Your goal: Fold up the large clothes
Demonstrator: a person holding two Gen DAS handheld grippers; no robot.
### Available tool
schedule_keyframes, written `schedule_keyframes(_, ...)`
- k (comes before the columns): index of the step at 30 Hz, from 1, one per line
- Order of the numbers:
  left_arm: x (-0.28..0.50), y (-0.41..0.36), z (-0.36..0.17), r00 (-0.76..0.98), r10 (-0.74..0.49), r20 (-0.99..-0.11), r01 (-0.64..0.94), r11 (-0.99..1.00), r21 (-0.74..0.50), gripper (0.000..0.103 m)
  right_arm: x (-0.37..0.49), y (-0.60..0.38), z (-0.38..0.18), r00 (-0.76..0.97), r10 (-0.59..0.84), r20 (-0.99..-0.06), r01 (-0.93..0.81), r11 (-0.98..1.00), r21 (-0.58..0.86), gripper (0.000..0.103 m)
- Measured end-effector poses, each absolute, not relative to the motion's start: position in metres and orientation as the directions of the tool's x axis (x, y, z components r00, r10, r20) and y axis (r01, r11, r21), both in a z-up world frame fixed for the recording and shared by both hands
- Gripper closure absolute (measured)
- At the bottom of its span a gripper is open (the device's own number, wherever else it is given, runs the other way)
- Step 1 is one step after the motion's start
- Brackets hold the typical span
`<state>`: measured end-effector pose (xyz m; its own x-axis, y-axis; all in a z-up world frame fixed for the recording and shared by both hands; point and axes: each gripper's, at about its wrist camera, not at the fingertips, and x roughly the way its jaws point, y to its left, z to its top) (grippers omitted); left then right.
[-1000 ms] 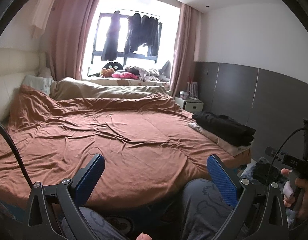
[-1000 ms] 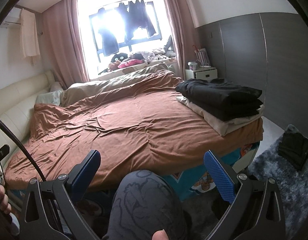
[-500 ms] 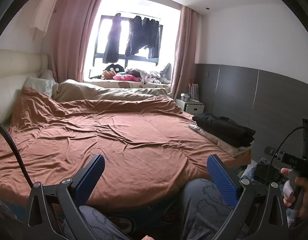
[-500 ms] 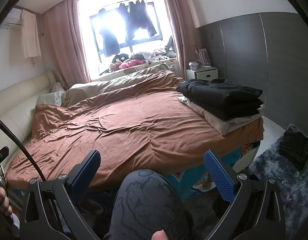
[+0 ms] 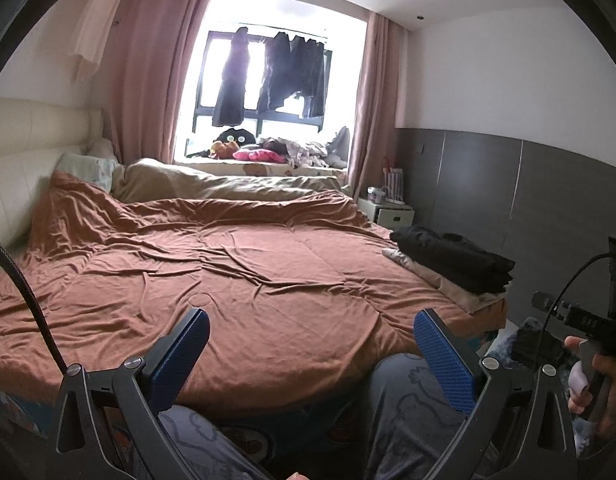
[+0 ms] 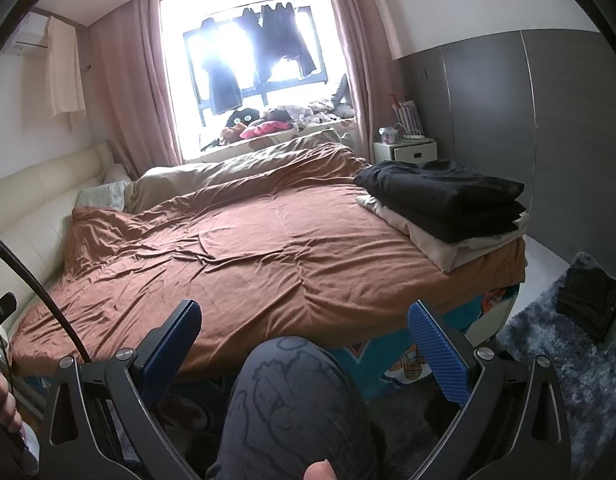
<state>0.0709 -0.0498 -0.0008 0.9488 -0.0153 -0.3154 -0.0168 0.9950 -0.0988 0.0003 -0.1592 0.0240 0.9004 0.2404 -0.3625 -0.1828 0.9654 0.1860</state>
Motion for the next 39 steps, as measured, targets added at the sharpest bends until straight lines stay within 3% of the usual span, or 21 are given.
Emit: schedule_keyframes(39, 0.039, -0.07, 0.008, 0.961, -0.018, -0.276, -0.005, 0.996, -0.084, 0.0, -0.021, -0.173, 0.02, 0.903, 0.247, -0.352, -0.189, 0.963, 0.191, 0.0)
